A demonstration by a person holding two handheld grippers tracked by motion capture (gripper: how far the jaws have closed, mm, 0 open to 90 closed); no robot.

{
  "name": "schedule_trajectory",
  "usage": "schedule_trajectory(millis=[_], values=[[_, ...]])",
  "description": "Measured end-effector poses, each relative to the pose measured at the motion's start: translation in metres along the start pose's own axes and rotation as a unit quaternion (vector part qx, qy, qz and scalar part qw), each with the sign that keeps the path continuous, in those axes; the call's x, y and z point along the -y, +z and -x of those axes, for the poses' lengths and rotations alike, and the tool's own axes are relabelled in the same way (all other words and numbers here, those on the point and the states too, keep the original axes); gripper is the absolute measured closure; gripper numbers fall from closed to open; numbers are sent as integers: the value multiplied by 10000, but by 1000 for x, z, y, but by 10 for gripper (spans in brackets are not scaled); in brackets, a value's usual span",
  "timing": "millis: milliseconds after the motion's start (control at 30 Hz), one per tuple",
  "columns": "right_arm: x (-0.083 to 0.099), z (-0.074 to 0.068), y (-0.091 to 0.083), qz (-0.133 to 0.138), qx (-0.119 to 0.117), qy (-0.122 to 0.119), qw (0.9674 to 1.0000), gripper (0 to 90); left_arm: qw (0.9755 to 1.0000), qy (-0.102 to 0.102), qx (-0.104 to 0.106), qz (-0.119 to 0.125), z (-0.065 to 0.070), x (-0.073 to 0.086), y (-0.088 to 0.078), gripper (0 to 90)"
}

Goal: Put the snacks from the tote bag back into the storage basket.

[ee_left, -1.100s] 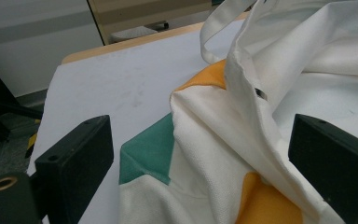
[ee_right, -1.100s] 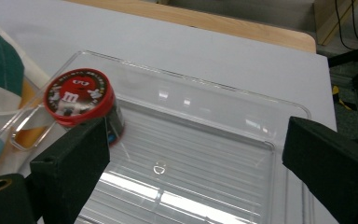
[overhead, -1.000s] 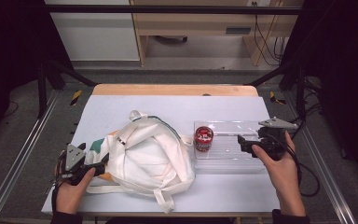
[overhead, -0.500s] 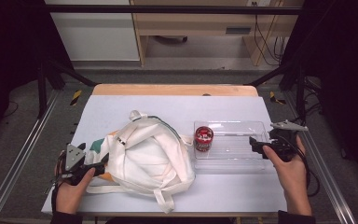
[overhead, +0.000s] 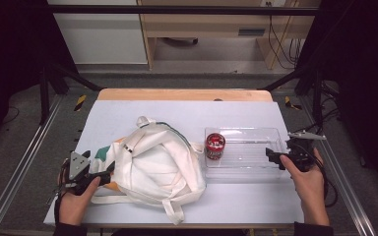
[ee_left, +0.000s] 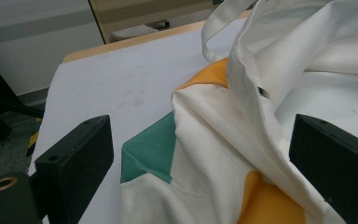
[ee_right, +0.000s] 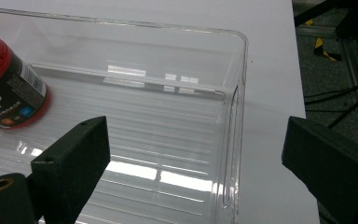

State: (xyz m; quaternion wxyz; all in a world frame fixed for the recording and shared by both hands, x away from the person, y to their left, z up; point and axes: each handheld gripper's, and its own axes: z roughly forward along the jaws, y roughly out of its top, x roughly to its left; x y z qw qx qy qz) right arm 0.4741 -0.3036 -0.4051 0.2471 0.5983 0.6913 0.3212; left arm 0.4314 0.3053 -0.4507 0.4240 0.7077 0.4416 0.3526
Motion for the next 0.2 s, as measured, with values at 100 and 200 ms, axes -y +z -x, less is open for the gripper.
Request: schedule_trajectory(millis=[100,200], values=[[2,2,2,-18,-21,13,10000,79,10000,-2,-5,8,0,0,0,63],[2,2,2,-13,-35,14,10000,78,10000,-2,-8,20,0,0,0,63]])
